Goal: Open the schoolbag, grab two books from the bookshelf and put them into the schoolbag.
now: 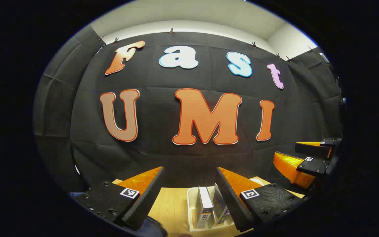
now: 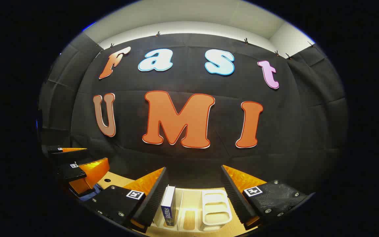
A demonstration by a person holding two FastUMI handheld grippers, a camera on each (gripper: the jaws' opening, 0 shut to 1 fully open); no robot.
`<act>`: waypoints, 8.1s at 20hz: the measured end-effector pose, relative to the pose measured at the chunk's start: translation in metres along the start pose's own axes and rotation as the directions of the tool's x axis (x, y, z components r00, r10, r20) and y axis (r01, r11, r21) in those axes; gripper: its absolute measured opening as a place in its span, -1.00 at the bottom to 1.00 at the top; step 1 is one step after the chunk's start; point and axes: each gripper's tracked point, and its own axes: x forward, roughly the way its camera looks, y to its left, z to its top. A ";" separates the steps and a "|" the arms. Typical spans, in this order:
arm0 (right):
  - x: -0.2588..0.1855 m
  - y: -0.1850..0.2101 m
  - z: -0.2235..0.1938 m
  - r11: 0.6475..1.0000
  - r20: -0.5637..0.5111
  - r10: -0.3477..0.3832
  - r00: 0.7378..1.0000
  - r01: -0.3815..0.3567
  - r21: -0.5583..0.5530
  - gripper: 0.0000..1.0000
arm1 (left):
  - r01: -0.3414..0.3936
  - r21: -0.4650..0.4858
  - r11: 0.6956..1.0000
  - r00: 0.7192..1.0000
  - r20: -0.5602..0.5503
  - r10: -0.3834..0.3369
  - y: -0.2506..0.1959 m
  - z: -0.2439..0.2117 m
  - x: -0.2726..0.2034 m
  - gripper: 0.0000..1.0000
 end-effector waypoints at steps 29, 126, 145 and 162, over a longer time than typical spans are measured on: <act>-0.001 0.007 -0.003 1.000 -0.010 0.013 1.000 -0.013 -0.029 0.88 | -0.042 -0.024 0.999 0.999 -0.025 0.041 0.019 -0.010 -0.001 0.93; 0.012 -0.027 -0.131 0.995 -0.309 0.076 0.948 -0.094 -0.045 0.89 | 0.027 0.525 0.851 0.524 -0.732 0.435 0.144 -0.293 -0.140 -0.89; 0.076 0.154 -0.112 0.953 -0.491 0.285 0.823 -0.298 0.053 0.90 | -0.032 0.314 0.949 0.711 -0.660 0.242 0.273 -0.145 -0.063 -0.92; 0.111 0.173 -0.227 0.971 -0.865 0.075 0.496 -0.233 -0.049 0.53 | 0.088 0.185 0.979 0.753 -0.656 0.056 0.285 -0.127 -0.048 -0.94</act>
